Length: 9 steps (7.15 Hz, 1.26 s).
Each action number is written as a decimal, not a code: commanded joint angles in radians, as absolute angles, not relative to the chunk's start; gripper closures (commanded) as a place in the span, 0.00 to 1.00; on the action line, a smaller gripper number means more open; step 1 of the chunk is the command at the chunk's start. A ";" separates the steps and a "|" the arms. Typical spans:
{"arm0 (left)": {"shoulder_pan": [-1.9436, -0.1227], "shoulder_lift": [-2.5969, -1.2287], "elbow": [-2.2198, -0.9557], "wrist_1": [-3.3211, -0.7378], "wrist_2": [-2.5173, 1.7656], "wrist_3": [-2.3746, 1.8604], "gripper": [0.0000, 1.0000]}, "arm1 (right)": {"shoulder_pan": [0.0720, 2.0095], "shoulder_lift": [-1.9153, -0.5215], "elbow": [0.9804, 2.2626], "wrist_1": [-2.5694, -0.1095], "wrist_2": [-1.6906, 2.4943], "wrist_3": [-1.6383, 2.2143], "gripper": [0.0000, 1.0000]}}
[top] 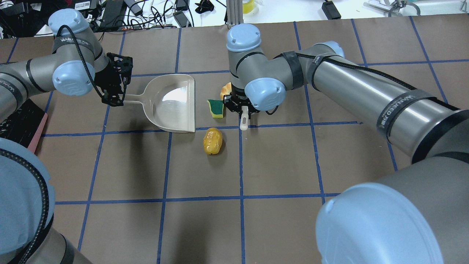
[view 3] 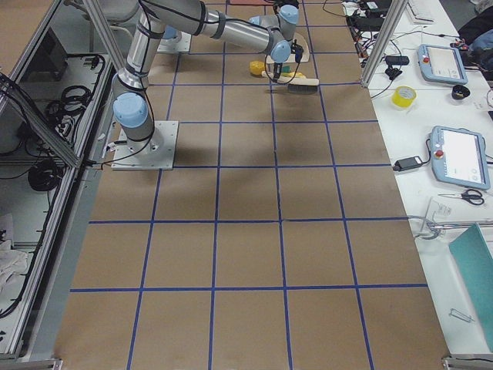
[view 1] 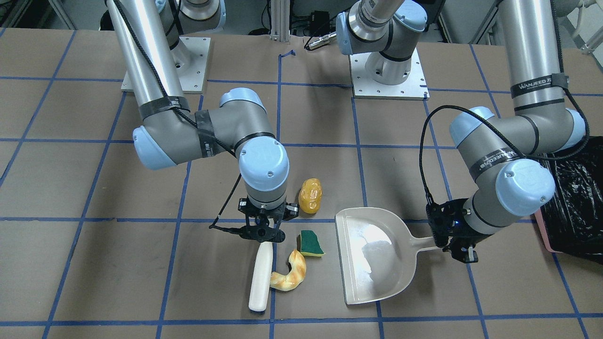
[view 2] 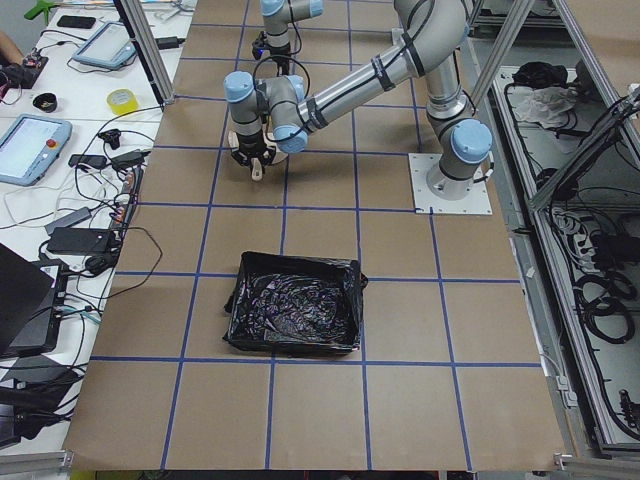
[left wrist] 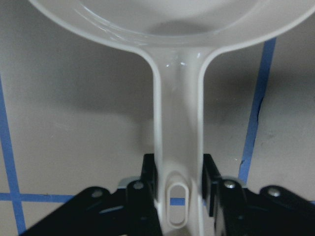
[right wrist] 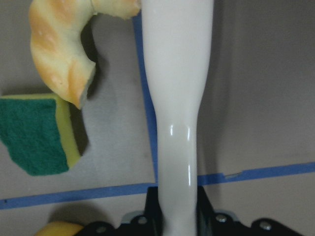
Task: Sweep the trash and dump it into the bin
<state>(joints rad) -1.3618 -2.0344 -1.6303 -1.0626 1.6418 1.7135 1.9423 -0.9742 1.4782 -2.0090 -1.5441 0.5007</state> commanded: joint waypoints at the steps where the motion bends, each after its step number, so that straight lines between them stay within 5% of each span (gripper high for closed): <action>1: -1.371 -2.029 -1.629 -1.063 1.643 1.707 0.96 | 2.034 -0.905 1.377 -2.006 -1.523 0.662 1.00; 5: -1.371 -2.023 -1.628 -1.068 1.635 1.706 0.96 | 2.140 -0.793 1.173 -1.996 -1.429 0.849 1.00; 9: -1.371 -2.020 -1.628 -1.069 1.634 1.709 0.96 | 2.146 -0.856 1.056 -1.778 -1.400 0.847 1.00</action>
